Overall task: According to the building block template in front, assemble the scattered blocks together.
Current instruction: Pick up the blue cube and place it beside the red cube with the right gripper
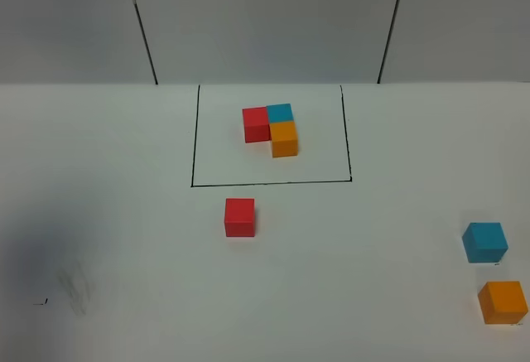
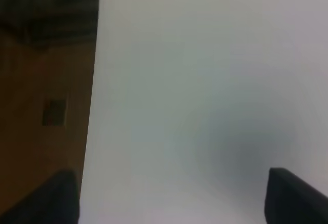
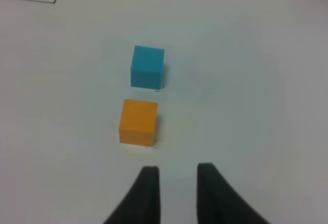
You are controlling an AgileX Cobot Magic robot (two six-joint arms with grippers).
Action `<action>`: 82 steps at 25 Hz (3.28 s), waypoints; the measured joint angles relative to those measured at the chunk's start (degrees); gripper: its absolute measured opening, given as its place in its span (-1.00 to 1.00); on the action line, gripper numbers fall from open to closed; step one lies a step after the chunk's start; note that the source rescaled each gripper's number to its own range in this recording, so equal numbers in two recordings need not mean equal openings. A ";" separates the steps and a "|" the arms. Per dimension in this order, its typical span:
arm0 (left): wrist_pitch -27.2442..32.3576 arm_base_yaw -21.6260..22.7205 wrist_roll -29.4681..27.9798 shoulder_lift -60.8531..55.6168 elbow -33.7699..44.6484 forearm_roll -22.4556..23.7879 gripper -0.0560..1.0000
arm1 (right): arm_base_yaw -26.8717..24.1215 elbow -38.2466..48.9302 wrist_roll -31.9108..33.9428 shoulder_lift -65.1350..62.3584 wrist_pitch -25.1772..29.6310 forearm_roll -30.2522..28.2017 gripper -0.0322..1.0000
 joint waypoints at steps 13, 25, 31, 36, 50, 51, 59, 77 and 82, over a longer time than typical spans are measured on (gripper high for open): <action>-5.73 0.00 -2.96 -47.89 30.79 -5.30 0.49 | 0.00 0.00 0.00 0.00 0.00 0.00 -0.94; -2.02 0.00 -4.68 -60.69 45.36 -11.40 0.49 | 0.00 0.00 0.00 0.00 0.00 0.00 -0.94; -4.94 0.00 -6.45 -66.08 51.90 -11.40 0.49 | 0.00 0.00 0.00 0.00 0.00 0.00 -0.94; -5.88 0.00 -6.51 -67.12 52.66 -12.43 0.49 | 0.00 0.00 0.00 0.00 0.00 0.00 -0.94; -6.07 4.43 -6.51 -67.17 52.66 -12.89 0.49 | 0.00 0.00 0.00 0.00 0.00 0.00 -0.94; -6.07 5.94 -6.51 -67.17 52.66 -12.89 0.49 | 0.00 0.00 0.00 0.00 0.00 0.00 -0.94; -6.14 9.97 -6.51 -67.17 52.66 -12.89 0.49 | 0.00 0.00 0.00 0.00 0.00 0.00 -0.94; -6.21 9.97 -6.45 -67.17 52.66 -12.89 0.49 | 0.00 0.00 0.00 0.00 0.00 0.08 -0.94; -6.21 9.97 -6.45 -67.17 52.66 -12.89 0.49 | 0.00 0.00 0.00 0.00 0.00 0.27 -0.94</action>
